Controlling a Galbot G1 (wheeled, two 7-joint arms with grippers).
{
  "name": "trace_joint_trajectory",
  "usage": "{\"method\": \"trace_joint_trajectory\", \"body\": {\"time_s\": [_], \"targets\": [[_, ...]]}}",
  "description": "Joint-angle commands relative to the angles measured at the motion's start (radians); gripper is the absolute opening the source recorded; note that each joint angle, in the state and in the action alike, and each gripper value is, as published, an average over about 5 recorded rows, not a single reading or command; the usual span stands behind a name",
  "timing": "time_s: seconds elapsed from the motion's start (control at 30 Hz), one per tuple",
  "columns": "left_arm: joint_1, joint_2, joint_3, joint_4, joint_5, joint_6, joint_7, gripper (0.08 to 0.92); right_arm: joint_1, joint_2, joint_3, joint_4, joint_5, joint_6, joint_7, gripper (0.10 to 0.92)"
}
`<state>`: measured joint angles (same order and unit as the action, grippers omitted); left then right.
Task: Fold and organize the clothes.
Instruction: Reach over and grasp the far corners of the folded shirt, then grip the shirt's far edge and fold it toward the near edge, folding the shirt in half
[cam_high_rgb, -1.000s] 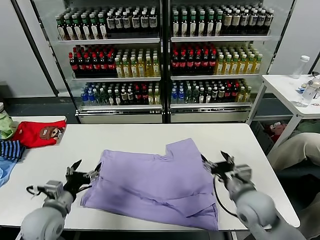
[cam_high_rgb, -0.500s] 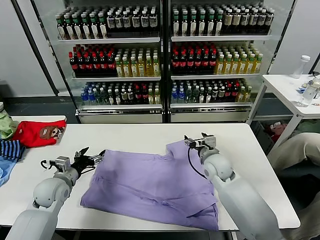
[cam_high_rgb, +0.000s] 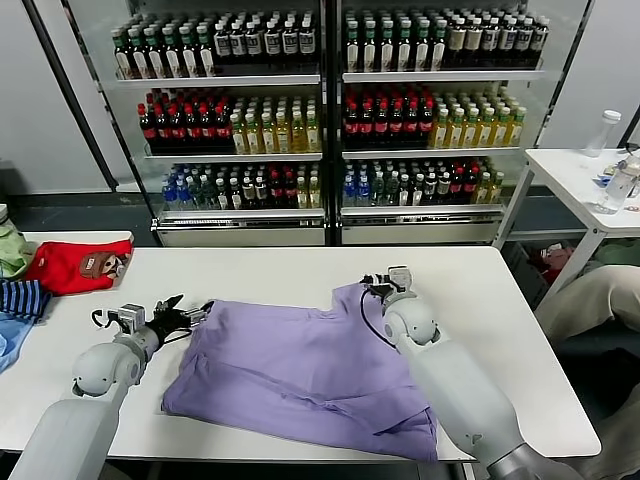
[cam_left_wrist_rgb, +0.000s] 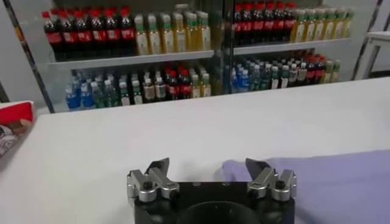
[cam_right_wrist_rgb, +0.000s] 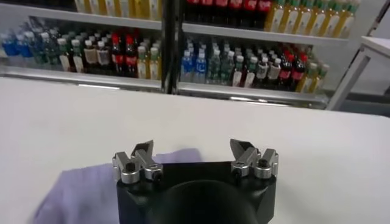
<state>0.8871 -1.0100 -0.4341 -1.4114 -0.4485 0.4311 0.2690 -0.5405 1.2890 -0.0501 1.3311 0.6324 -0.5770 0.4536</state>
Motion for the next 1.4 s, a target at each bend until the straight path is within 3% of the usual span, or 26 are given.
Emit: {"method": "trace_joint_trajectory", "body": {"time_s": [0.03, 0.13, 0.87, 1.1, 1.4], "targets": [[-0.033, -0.016, 0.016, 0.061, 0.016, -0.019, 0.049, 0.801, 0.008, 0.021, -0.009, -0.022, 0.043, -0.001, 0.044, 0.815], [-0.036, -0.018, 0.019, 0.07, 0.025, -0.022, 0.051, 0.731, 0.004, 0.023, -0.007, -0.02, 0.053, -0.001, 0.051, 0.764], [-0.043, -0.033, 0.048, 0.089, 0.082, -0.048, 0.048, 0.113, -0.008, 0.031, 0.027, -0.015, 0.031, 0.036, -0.013, 0.143], [-0.026, -0.022, 0.023, 0.016, 0.037, -0.055, 0.034, 0.085, -0.029, -0.017, 0.027, 0.109, 0.031, 0.066, -0.014, 0.116], [0.146, 0.029, -0.04, -0.175, -0.079, -0.093, -0.029, 0.085, -0.21, -0.171, 0.061, 0.469, 0.099, 0.022, 0.03, 0.116]]}}
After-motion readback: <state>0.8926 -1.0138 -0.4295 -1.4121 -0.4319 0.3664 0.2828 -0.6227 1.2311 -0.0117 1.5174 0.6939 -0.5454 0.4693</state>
